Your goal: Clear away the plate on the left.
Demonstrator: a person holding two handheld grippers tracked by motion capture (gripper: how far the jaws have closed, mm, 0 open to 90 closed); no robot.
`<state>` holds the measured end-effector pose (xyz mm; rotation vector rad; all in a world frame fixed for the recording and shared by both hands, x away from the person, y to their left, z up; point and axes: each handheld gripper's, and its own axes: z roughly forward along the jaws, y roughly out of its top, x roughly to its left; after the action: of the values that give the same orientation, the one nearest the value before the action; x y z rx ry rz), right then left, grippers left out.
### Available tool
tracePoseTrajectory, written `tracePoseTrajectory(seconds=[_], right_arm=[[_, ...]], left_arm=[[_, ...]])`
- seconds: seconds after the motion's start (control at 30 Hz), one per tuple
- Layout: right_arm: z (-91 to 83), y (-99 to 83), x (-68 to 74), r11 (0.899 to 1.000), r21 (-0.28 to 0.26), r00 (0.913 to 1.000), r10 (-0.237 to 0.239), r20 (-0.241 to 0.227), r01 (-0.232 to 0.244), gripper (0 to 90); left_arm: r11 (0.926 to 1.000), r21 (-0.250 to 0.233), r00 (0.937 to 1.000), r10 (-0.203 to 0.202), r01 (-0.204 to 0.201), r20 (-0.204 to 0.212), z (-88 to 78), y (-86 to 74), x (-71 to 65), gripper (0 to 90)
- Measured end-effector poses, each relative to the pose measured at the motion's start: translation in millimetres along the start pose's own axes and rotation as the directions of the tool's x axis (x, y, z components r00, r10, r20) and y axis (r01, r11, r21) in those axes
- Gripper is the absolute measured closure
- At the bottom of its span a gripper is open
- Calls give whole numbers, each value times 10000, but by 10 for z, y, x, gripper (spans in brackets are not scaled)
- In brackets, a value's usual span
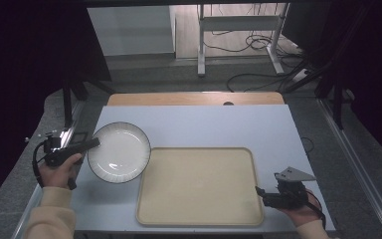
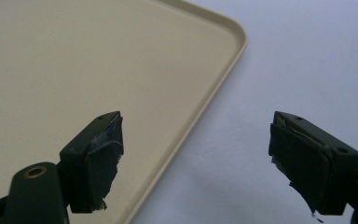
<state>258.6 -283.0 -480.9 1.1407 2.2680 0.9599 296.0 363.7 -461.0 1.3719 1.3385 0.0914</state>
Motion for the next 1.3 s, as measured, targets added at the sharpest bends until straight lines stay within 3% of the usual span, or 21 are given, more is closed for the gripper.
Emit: tracePoseTrajectory(seconds=[0.6, 1.3], right_arm=[[9, 12, 32, 9999, 53, 9999, -127, 42, 127, 186], [14, 8, 25, 9999, 57, 9999, -112, 40, 112, 186]], left_arm=[[9989, 223, 9979, 411, -423, 499, 109, -6, -251, 812], [9966, 518, 9943, 591, -639, 887, 261, -27, -427, 810]])
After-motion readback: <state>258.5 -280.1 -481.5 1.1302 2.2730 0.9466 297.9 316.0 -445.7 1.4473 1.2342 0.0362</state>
